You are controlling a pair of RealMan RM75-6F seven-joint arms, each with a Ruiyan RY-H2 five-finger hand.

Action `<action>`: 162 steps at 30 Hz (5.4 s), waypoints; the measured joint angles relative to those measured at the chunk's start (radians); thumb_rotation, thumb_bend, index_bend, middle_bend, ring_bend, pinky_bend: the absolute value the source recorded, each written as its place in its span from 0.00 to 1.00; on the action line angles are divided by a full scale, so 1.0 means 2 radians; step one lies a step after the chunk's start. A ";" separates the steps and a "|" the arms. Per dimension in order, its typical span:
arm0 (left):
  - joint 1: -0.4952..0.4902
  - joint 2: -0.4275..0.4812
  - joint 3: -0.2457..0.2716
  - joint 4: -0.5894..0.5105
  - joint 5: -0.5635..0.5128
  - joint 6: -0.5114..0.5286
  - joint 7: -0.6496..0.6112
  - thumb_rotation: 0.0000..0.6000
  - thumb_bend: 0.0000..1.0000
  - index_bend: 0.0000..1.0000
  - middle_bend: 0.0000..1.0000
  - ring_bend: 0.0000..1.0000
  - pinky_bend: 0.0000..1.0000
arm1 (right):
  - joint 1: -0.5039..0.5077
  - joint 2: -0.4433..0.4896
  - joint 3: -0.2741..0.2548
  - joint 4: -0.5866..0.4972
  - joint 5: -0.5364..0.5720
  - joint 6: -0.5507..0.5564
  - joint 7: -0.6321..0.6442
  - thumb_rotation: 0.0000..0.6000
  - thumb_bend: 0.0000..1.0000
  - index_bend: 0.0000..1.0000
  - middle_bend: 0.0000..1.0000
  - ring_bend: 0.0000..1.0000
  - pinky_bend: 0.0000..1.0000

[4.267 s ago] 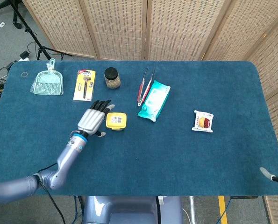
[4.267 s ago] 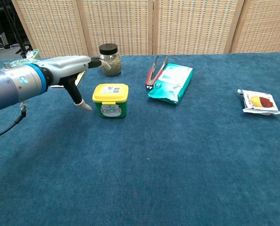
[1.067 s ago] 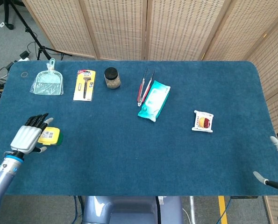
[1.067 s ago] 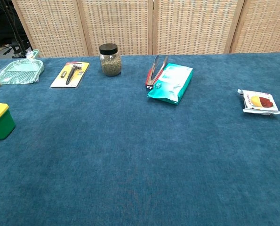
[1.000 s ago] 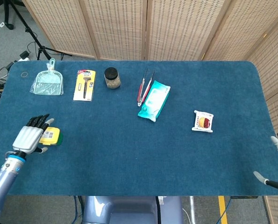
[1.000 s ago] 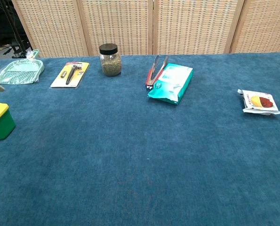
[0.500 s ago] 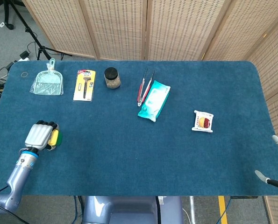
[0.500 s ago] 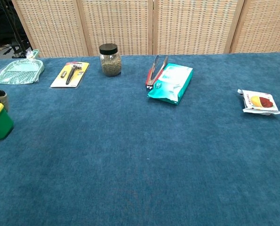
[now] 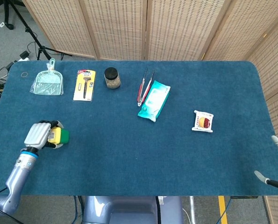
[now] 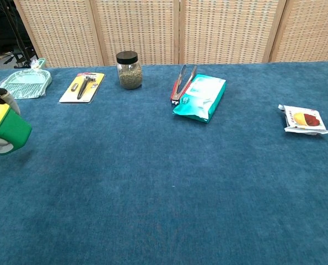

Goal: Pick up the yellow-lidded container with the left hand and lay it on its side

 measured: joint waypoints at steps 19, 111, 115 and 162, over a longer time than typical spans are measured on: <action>-0.019 -0.048 0.052 0.208 0.173 -0.003 -0.563 1.00 0.00 0.58 0.45 0.44 0.32 | 0.001 -0.002 0.001 -0.001 0.004 -0.003 -0.004 1.00 0.00 0.02 0.00 0.00 0.00; -0.032 0.015 -0.005 -0.065 0.016 0.006 -0.241 1.00 0.27 0.68 0.52 0.49 0.38 | 0.003 -0.004 0.014 0.020 0.023 -0.008 0.025 1.00 0.00 0.02 0.00 0.00 0.00; -0.027 0.003 -0.001 -0.002 0.069 -0.001 -0.381 1.00 0.34 0.68 0.52 0.49 0.38 | 0.003 -0.006 0.013 0.020 0.022 -0.009 0.021 1.00 0.00 0.02 0.00 0.00 0.00; 0.044 -0.020 0.042 0.115 0.145 0.132 -0.312 1.00 0.01 0.00 0.00 0.00 0.00 | 0.004 -0.006 0.010 0.013 0.014 -0.008 0.006 1.00 0.00 0.02 0.00 0.00 0.00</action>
